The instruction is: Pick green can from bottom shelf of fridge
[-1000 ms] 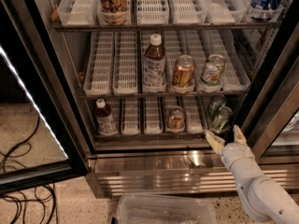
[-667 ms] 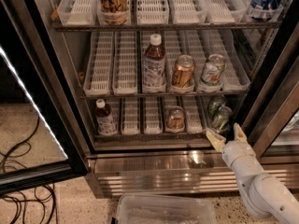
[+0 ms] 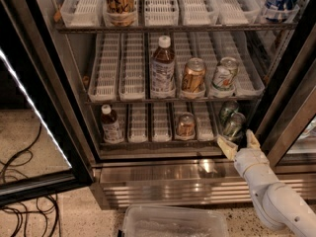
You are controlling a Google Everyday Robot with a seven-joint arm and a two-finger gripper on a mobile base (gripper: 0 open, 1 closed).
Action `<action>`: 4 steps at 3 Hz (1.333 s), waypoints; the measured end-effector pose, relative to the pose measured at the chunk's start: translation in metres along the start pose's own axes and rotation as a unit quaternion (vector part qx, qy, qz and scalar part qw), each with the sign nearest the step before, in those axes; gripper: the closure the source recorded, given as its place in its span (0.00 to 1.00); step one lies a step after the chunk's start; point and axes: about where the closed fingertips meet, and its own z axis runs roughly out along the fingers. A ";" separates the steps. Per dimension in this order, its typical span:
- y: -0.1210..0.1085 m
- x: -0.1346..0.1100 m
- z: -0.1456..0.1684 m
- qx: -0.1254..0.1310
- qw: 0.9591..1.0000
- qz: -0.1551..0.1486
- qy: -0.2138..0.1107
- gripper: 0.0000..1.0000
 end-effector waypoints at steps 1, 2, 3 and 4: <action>-0.005 0.005 0.011 0.007 1.000 0.000 -0.003 0.26; -0.009 0.009 0.029 0.013 1.000 0.001 -0.011 0.23; -0.012 0.011 0.043 0.016 1.000 -0.002 -0.019 0.23; -0.013 0.012 0.051 0.016 1.000 -0.004 -0.024 0.23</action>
Offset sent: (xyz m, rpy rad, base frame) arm 0.0365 -0.0130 -0.0169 0.0098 -0.0319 -0.0403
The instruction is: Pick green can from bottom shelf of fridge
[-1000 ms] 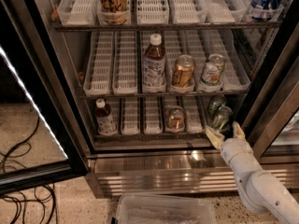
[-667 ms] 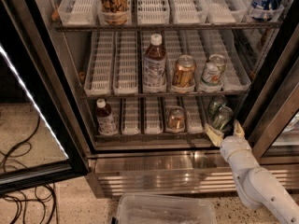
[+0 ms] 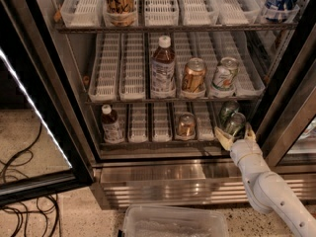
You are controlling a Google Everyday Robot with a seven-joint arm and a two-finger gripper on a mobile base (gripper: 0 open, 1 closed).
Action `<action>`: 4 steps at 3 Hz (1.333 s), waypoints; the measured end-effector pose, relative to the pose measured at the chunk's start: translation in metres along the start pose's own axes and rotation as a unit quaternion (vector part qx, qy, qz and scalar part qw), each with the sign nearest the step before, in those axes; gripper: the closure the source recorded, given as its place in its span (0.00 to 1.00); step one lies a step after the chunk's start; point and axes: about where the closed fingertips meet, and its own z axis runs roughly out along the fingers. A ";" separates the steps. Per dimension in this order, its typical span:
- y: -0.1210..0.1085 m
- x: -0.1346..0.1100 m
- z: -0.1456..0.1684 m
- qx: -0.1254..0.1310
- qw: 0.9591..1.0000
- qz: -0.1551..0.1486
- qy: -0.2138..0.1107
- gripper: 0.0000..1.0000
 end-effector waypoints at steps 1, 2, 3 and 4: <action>-0.008 -0.005 0.008 0.017 1.000 -0.010 -0.015 0.23; -0.014 -0.011 0.018 0.030 0.999 -0.020 -0.029 0.23; -0.016 -0.010 0.029 0.035 0.998 -0.026 -0.035 0.24; -0.020 -0.001 0.031 0.042 0.998 -0.032 -0.024 0.23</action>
Offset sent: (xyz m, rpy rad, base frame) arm 0.0300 -0.0208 0.0159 -0.0628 -0.1046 -0.0835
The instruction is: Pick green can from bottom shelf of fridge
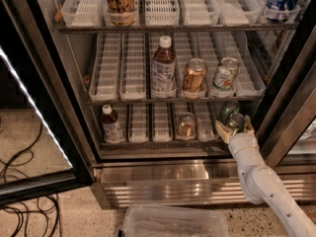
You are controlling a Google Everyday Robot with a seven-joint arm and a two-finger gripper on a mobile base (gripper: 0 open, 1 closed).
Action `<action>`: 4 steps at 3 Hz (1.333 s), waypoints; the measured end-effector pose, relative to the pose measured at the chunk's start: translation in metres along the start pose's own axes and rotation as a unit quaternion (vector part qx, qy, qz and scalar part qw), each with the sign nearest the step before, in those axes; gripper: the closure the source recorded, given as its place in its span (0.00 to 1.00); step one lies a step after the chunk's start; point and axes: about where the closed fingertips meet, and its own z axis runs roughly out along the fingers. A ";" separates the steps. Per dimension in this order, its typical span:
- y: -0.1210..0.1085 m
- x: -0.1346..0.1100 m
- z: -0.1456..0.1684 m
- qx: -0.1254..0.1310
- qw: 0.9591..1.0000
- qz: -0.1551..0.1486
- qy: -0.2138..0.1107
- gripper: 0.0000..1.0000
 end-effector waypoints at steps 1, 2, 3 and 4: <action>0.001 0.003 -0.001 0.003 1.000 -0.001 0.005 0.23; 0.001 0.003 -0.001 0.003 1.000 -0.001 0.005 0.41; 0.001 0.003 -0.001 0.003 1.000 -0.001 0.005 0.65; 0.001 0.003 -0.001 0.003 1.000 -0.001 0.005 0.88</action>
Offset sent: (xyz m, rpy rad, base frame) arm -0.0013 0.0006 -0.0031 -0.0024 0.0086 -0.0070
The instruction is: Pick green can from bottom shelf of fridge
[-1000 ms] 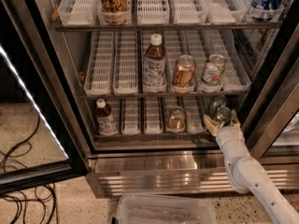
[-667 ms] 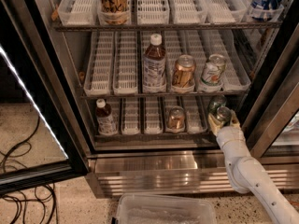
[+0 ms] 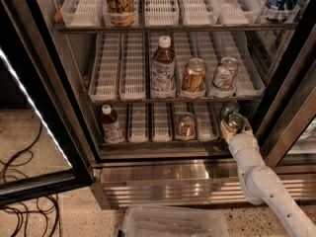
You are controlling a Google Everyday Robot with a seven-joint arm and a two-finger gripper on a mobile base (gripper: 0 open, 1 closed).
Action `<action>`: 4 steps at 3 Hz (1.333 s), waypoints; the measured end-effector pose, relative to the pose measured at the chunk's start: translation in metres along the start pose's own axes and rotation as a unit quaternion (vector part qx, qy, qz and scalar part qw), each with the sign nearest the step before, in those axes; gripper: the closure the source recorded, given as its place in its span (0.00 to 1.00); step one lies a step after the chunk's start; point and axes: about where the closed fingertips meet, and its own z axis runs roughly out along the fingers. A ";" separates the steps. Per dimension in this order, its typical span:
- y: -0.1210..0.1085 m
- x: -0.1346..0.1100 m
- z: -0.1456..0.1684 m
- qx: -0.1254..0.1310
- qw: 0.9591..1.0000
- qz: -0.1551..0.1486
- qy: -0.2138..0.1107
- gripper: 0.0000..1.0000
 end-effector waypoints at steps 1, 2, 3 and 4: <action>0.004 -0.020 -0.006 -0.021 1.000 0.015 -0.015 1.00; -0.002 -0.055 -0.020 -0.059 0.996 0.047 -0.047 1.00; 0.005 -0.082 -0.038 -0.124 0.987 0.080 -0.060 1.00; 0.030 -0.092 -0.055 -0.206 0.972 0.111 -0.035 1.00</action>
Offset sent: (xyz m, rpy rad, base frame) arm -0.0513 0.0540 0.1054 0.1783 -0.1469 0.4358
